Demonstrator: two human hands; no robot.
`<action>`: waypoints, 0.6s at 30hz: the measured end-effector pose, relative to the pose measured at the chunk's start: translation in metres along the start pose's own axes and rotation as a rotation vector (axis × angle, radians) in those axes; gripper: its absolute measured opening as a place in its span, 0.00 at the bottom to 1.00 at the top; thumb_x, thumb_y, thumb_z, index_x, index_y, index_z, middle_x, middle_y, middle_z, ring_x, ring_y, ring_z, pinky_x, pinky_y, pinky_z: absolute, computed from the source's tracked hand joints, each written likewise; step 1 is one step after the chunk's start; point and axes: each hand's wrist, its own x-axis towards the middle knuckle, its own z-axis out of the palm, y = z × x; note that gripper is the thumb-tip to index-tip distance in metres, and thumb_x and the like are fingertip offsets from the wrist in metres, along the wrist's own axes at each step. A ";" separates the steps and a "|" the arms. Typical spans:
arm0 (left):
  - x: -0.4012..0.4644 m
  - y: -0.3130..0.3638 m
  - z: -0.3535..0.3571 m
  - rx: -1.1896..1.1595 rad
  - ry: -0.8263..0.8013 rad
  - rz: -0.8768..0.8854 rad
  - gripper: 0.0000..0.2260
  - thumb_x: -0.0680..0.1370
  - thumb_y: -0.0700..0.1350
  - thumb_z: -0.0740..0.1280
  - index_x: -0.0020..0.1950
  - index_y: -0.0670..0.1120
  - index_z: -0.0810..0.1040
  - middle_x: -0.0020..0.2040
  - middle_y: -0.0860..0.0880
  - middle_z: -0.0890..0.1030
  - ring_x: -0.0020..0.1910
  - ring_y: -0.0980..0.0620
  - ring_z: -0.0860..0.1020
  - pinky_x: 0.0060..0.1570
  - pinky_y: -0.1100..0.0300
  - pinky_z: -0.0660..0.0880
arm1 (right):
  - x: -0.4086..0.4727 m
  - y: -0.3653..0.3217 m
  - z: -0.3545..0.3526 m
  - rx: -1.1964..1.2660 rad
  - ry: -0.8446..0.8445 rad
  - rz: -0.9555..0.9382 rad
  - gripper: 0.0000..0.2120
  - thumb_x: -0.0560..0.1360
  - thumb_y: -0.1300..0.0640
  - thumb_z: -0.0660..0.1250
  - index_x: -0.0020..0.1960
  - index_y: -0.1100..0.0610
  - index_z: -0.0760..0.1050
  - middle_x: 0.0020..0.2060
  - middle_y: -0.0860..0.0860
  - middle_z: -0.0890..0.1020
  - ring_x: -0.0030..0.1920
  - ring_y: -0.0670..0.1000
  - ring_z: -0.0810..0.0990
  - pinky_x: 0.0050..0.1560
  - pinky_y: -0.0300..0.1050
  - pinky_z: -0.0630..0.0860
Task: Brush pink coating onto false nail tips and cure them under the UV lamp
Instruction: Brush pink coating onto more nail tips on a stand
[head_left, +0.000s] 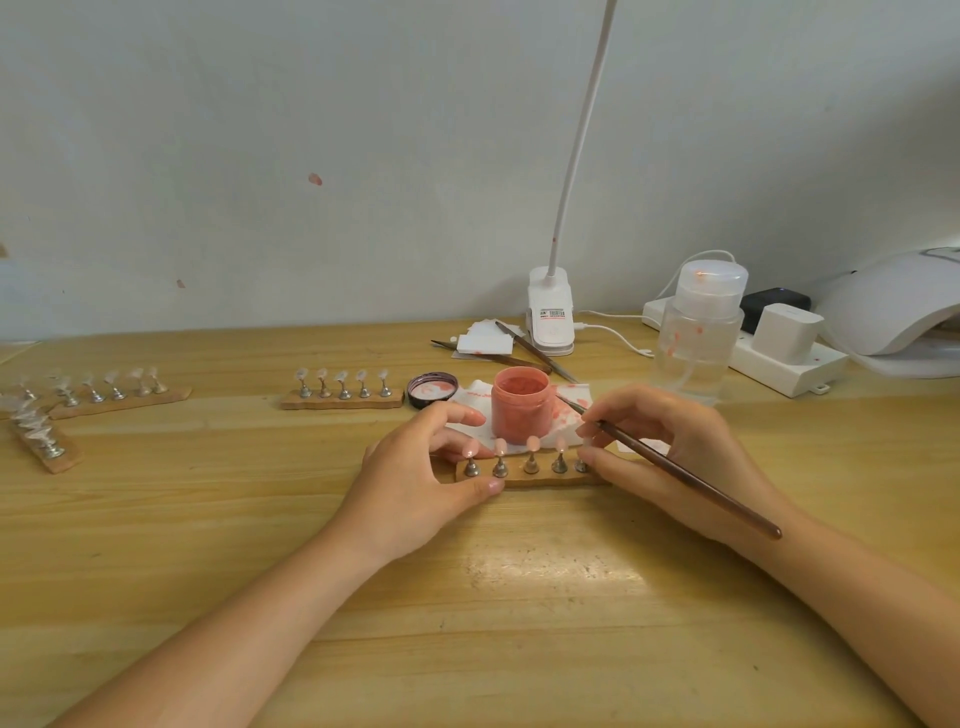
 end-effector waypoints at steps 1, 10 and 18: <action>0.000 0.000 0.000 -0.005 -0.003 0.005 0.19 0.65 0.44 0.76 0.48 0.57 0.72 0.34 0.64 0.79 0.47 0.62 0.77 0.57 0.61 0.65 | 0.000 -0.001 0.000 -0.027 0.022 0.004 0.10 0.67 0.58 0.74 0.47 0.52 0.77 0.41 0.45 0.83 0.43 0.41 0.81 0.48 0.40 0.78; -0.003 0.006 0.004 -0.056 0.099 0.177 0.17 0.63 0.38 0.77 0.41 0.55 0.75 0.37 0.66 0.78 0.40 0.67 0.75 0.38 0.76 0.68 | -0.004 -0.038 0.028 0.087 0.222 -0.176 0.18 0.77 0.48 0.57 0.35 0.54 0.77 0.28 0.47 0.79 0.31 0.45 0.77 0.32 0.43 0.73; -0.002 0.006 0.004 -0.040 0.113 0.240 0.12 0.65 0.39 0.76 0.36 0.53 0.76 0.35 0.61 0.78 0.35 0.63 0.75 0.41 0.67 0.72 | -0.006 -0.038 0.040 -0.035 0.156 -0.238 0.20 0.78 0.49 0.57 0.34 0.58 0.78 0.29 0.49 0.79 0.32 0.46 0.77 0.32 0.43 0.72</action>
